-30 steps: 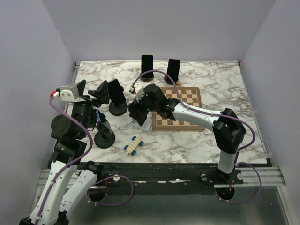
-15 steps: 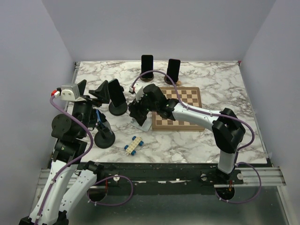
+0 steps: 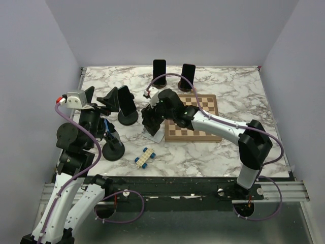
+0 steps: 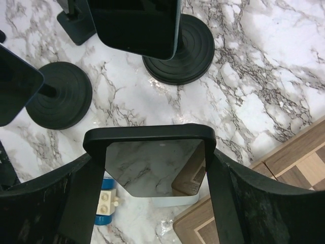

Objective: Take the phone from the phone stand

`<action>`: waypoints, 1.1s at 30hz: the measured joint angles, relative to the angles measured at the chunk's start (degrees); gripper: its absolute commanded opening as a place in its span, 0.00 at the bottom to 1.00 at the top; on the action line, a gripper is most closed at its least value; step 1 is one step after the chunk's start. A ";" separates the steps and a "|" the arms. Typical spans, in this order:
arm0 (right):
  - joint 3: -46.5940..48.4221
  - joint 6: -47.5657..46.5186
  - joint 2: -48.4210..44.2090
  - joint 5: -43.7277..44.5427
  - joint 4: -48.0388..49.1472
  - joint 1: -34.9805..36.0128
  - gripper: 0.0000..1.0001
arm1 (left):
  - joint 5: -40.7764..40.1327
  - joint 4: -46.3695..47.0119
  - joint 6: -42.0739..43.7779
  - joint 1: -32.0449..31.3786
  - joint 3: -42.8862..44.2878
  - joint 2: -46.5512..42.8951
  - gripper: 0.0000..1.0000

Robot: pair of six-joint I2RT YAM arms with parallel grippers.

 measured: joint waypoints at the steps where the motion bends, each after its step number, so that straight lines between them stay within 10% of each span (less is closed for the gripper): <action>1: 0.00 0.28 -0.72 0.11 -0.33 0.00 0.31 | 0.02 0.00 -0.02 0.00 0.00 0.09 0.99; 8: 0.00 3.67 -5.97 2.01 -0.52 0.00 0.01 | 0.22 0.00 -0.42 0.00 0.00 0.26 0.99; 17: 0.39 17.49 -7.76 14.49 -4.96 -2.56 0.01 | 0.55 0.00 -0.66 0.00 0.00 0.28 0.99; 33: -12.90 50.88 -17.22 10.62 -18.95 -42.21 0.01 | 1.05 -0.02 -0.87 -0.35 0.00 0.28 0.99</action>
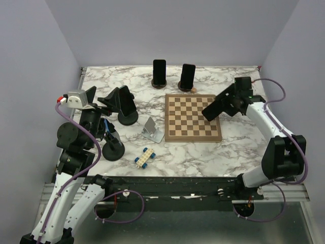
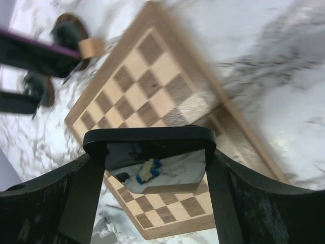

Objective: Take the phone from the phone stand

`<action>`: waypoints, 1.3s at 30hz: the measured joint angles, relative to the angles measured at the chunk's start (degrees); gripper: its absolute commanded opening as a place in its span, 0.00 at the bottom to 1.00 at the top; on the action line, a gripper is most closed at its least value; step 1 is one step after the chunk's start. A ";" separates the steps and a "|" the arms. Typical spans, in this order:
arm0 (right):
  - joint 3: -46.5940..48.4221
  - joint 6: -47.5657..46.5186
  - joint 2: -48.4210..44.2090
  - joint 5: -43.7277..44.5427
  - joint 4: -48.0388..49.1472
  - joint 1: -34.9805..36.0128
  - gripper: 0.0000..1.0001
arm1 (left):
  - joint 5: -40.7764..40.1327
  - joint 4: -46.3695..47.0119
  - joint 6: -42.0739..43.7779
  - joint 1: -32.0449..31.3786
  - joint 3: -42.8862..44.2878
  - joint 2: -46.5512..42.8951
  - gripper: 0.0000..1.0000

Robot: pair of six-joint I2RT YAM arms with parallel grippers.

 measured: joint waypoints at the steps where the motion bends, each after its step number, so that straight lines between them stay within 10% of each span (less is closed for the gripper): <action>1: -0.48 1.62 -0.04 -0.68 -1.60 -2.58 0.01 | 0.00 0.00 0.00 -0.02 0.00 0.00 0.99; 14: -12.92 10.14 -5.29 -4.20 -14.73 -30.67 0.01 | 0.37 0.00 -0.76 -0.44 0.00 -0.02 0.99; 39: -20.72 14.67 -9.20 7.30 -31.26 -41.27 0.01 | -0.66 -0.07 0.33 -7.06 0.00 -3.10 0.99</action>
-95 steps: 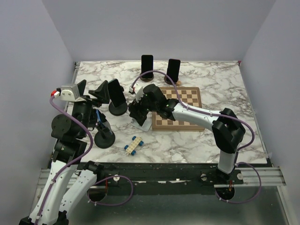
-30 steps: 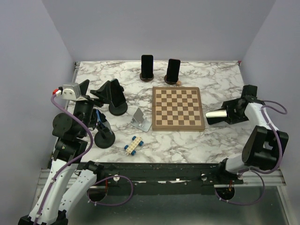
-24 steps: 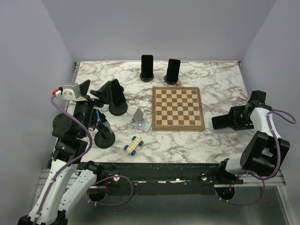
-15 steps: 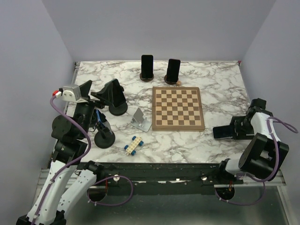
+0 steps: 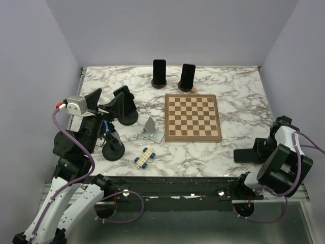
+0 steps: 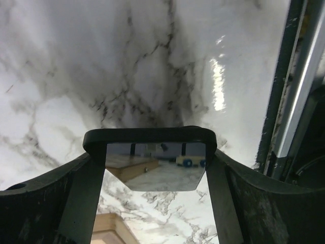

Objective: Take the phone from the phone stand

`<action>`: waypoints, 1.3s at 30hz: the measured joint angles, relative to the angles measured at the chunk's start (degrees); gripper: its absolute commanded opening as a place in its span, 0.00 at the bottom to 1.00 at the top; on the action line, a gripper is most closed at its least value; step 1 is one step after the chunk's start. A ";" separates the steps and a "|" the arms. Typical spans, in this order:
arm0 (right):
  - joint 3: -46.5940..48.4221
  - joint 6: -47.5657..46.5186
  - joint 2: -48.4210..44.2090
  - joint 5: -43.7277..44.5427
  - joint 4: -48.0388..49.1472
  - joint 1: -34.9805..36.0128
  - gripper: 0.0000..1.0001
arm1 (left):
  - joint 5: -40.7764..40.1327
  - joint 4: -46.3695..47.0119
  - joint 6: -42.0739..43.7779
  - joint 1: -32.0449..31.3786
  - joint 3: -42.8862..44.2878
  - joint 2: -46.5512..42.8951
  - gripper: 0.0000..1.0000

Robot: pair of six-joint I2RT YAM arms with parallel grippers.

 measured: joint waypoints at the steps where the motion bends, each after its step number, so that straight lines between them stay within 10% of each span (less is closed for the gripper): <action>1: -0.55 -0.50 -0.07 0.00 0.24 -0.92 0.01 | -0.11 0.00 0.04 -0.24 0.00 -0.09 0.99; 19: 1.01 -9.73 9.60 0.20 0.20 -6.49 0.04 | -2.10 0.04 1.73 -2.23 0.00 -1.62 0.99; 25: 1.51 -10.08 9.77 0.57 0.22 -6.49 0.29 | -2.10 0.04 1.73 -2.34 0.00 -1.60 0.99; 34: 1.46 -9.88 8.96 2.78 1.92 -6.49 0.99 | -2.14 0.07 1.73 -2.69 0.00 -1.44 0.99; 39: 1.70 -9.81 8.81 3.74 2.36 -6.49 1.00 | -2.14 0.07 1.73 -2.84 -0.02 -1.46 0.99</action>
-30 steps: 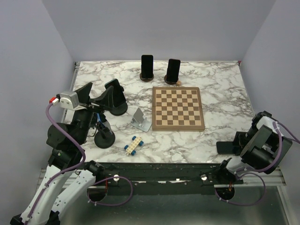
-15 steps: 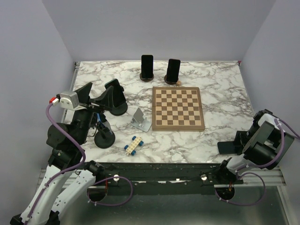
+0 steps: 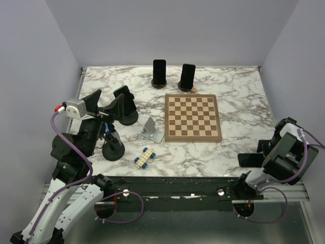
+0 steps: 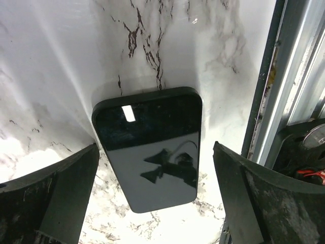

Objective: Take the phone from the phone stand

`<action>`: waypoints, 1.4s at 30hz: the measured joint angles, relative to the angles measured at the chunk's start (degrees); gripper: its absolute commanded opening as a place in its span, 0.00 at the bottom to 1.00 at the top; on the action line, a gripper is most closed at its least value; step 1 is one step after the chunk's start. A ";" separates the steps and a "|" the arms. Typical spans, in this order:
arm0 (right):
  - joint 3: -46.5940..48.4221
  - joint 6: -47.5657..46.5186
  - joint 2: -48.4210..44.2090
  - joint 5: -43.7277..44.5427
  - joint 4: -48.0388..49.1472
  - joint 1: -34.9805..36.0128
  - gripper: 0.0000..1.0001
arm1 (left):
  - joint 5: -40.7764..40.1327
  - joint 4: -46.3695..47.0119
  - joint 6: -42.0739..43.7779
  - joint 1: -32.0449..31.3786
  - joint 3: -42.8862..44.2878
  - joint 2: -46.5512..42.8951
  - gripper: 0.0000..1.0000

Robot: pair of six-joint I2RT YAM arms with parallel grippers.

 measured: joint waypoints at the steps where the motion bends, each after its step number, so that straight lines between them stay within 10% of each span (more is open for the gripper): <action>1: 0.00 0.00 -0.09 0.24 0.02 0.00 1.00 | -0.02 0.04 0.00 -0.24 -0.07 0.00 0.99; 14: 8.20 -0.46 -14.03 4.46 -0.07 3.58 1.00 | -0.04 0.02 0.07 -0.98 -0.13 -0.48 0.99; 31: 15.98 -13.18 -10.93 8.28 20.02 54.88 1.00 | -1.51 0.00 1.33 -0.98 -0.13 0.17 0.99; 42: 19.69 -22.93 -2.29 3.93 33.53 75.56 1.00 | -2.21 0.02 1.88 -0.98 -0.20 1.18 0.99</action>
